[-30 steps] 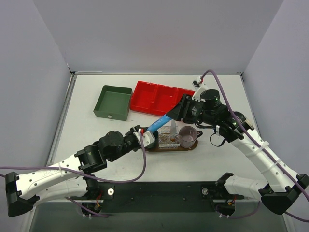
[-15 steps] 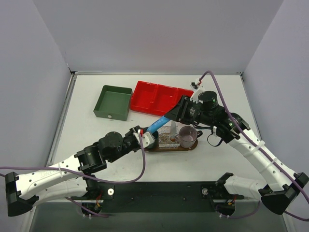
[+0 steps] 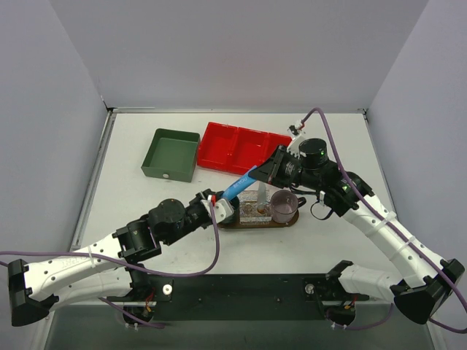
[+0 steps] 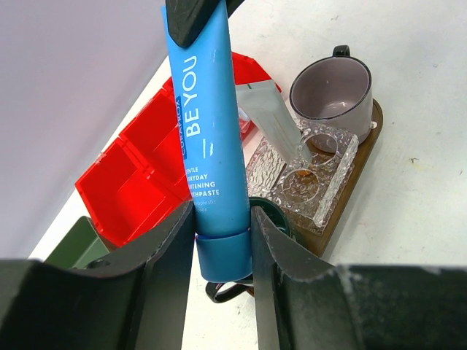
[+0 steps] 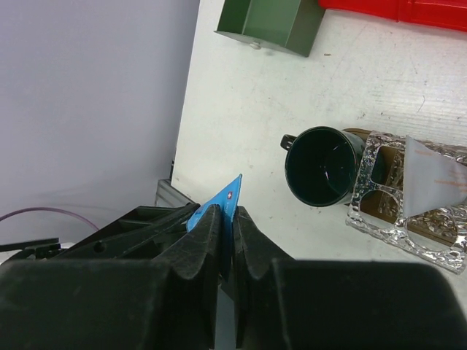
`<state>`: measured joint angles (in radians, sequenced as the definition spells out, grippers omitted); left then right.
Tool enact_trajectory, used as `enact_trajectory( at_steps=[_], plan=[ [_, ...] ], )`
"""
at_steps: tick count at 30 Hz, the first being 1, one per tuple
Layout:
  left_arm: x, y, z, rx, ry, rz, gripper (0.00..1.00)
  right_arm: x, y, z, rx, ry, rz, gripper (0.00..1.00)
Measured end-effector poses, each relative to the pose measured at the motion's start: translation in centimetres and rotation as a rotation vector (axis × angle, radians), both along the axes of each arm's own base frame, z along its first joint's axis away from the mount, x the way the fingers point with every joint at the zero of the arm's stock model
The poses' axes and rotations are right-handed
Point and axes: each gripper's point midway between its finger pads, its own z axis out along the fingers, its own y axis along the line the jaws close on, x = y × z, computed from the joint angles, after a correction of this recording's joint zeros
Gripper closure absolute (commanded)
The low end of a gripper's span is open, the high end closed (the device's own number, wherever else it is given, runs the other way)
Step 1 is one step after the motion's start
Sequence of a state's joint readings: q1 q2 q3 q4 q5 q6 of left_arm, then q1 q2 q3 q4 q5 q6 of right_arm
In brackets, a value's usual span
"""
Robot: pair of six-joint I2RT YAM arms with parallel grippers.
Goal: Prepare toiletry sets of a toothbrush and toothpaste on the tray
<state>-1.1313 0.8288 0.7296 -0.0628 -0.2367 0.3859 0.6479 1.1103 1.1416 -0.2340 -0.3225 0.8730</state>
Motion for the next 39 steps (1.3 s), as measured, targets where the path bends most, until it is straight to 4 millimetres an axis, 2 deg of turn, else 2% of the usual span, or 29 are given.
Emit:
enact_trajectory(
  at_steps=[4,6,8,9,11,12,16,21,26,30,33,36,39],
  plan=[
    [0.0,0.0,0.0,0.001,-0.001,0.002,1.0,0.0,0.1,0.0,0.008,0.005,-0.004,1.0],
    [0.1,0.0,-0.1,0.004,-0.002,0.002,0.9,0.0,0.0,0.0,0.011,0.007,-0.008,1.0],
    [0.1,0.0,-0.1,0.005,-0.002,0.002,0.76,0.0,-0.1,-0.1,0.013,0.004,-0.012,1.0],
    [0.0,-0.1,-0.1,0.006,-0.002,0.0,0.62,0.0,-0.2,-0.1,0.013,0.002,-0.016,1.0],
    [0.0,-0.2,-0.1,0.006,-0.001,-0.003,0.46,0.0,-0.4,-0.1,0.014,-0.005,-0.025,1.0],
    [0.0,-0.3,-0.1,0.004,-0.001,-0.007,0.35,-0.1,-0.5,-0.1,0.014,-0.01,-0.03,1.0],
    [-0.3,-0.9,-0.4,-0.007,0.022,-0.027,0.19,-0.1,-1.6,0.4,0.005,-0.051,-0.064,1.0],
    [-0.2,-1.5,-1.2,-0.036,0.105,-0.057,0.16,-0.4,-2.8,2.0,0.013,-0.121,-0.1,1.0],
    [1.3,-0.7,-0.4,-0.139,0.211,-0.058,0.14,-0.8,-4.0,2.5,-0.01,-0.158,-0.119,1.0],
    [3.8,0.9,1.3,-0.292,0.309,-0.027,0.13,-0.8,-5.2,1.9,-0.079,-0.166,-0.145,1.0],
    [5.4,2.0,2.2,-0.386,0.38,0.003,0.12,-1.2,-5.8,2.2,-0.149,-0.201,-0.157,1.0],
    [8.0,3.9,2.7,-0.472,0.432,0.088,0.12,-2.8,-5.1,3.9,-0.215,-0.279,-0.106,1.0],
    [10.7,6.6,2.3,-0.54,0.474,0.225,0.12,-3.9,-4.3,6.1,-0.243,-0.361,-0.064,1.0]
  ],
)
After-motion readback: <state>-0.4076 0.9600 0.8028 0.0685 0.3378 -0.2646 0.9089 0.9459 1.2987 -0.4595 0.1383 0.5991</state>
